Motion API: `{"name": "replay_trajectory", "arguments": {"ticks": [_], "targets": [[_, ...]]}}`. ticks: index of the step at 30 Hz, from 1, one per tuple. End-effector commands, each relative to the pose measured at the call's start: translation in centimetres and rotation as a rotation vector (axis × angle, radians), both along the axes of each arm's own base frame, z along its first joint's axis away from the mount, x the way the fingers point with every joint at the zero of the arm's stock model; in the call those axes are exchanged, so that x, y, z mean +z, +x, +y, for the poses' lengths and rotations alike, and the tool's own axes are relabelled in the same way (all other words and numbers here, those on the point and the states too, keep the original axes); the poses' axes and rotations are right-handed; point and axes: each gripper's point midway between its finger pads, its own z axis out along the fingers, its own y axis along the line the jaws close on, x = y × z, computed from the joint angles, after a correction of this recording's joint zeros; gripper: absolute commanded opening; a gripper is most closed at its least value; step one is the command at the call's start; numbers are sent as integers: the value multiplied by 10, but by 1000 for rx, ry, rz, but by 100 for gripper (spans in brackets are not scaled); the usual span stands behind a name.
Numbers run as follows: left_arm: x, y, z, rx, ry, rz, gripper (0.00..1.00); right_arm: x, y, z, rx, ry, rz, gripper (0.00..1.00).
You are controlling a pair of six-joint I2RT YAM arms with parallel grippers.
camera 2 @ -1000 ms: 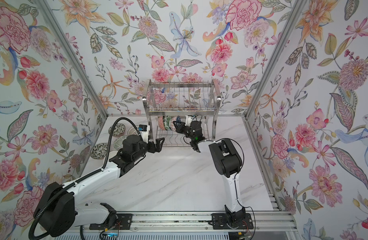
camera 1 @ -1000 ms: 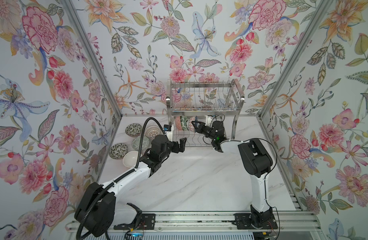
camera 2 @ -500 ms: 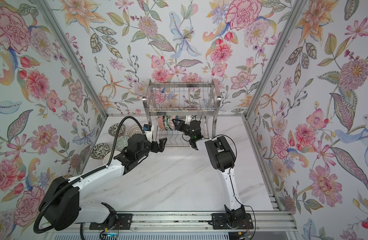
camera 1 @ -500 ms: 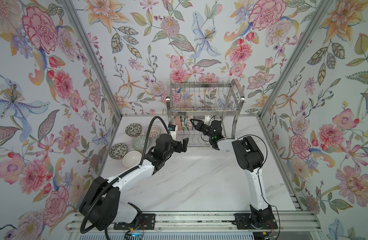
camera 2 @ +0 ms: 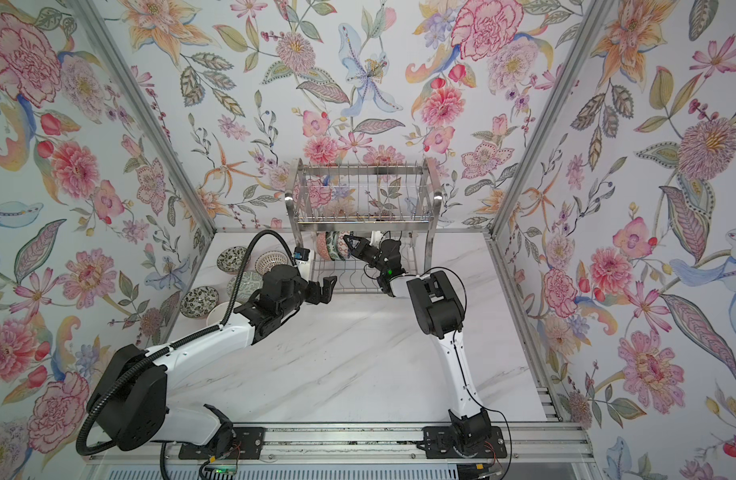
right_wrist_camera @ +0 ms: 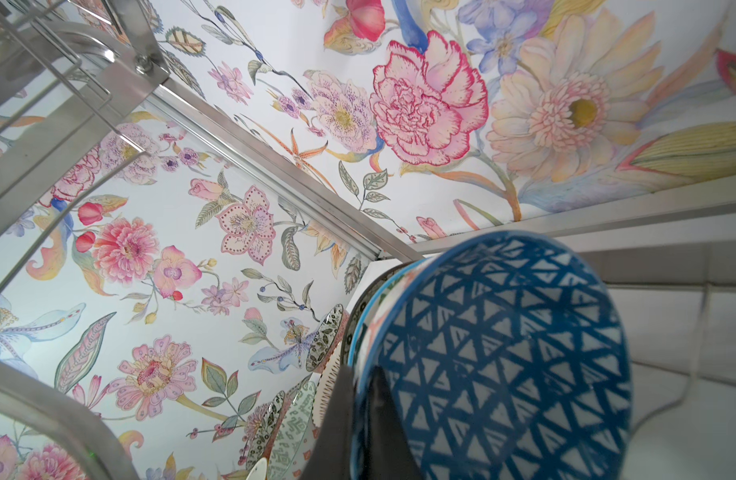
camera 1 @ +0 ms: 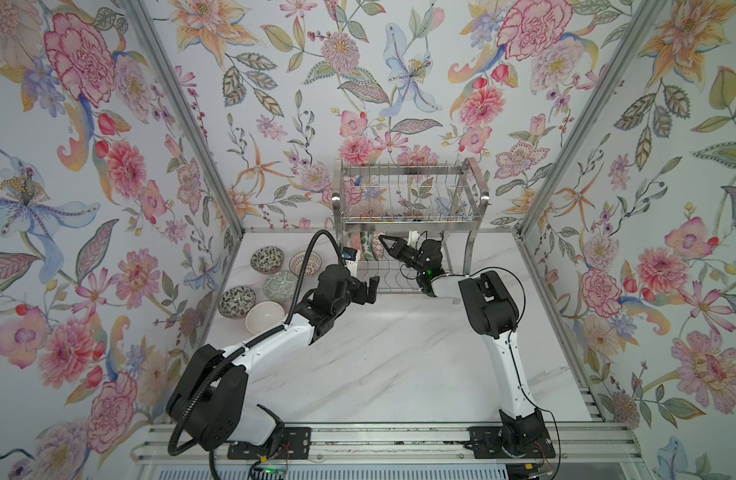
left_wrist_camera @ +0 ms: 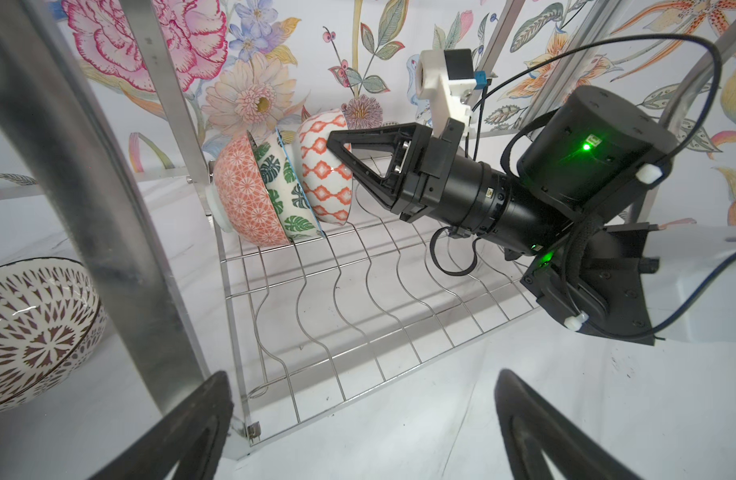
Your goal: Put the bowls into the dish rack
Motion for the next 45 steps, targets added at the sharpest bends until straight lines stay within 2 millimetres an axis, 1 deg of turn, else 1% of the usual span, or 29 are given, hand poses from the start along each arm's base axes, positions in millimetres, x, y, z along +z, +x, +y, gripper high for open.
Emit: {"name": "replay_trajectory", "arguments": {"ticks": [1, 9, 15, 19, 25, 30, 37, 45], "targets": [[5, 2, -3, 1, 30, -15, 99, 33, 0, 0, 26, 68, -105, 0], [3, 3, -3, 1, 42, -18, 99, 26, 4, -5, 15, 78, -96, 0], [-1, 3, -4, -1, 49, -11, 99, 16, 7, -10, 1, 68, -71, 0], [-2, 3, -5, -5, 50, -9, 99, 13, 9, -14, -7, 65, -65, 0], [-4, 4, -7, -10, 51, -4, 99, 10, 9, -12, 7, 61, -58, 0], [-5, 4, -7, -14, 55, -2, 99, 13, 7, -9, 26, 79, -65, 0], [-4, 3, -7, -12, 59, -4, 99, 25, 3, -8, 35, 102, -92, 0], [-3, 2, -8, -15, 61, -7, 99, 26, 0, -4, 43, 106, -93, 0]]}}
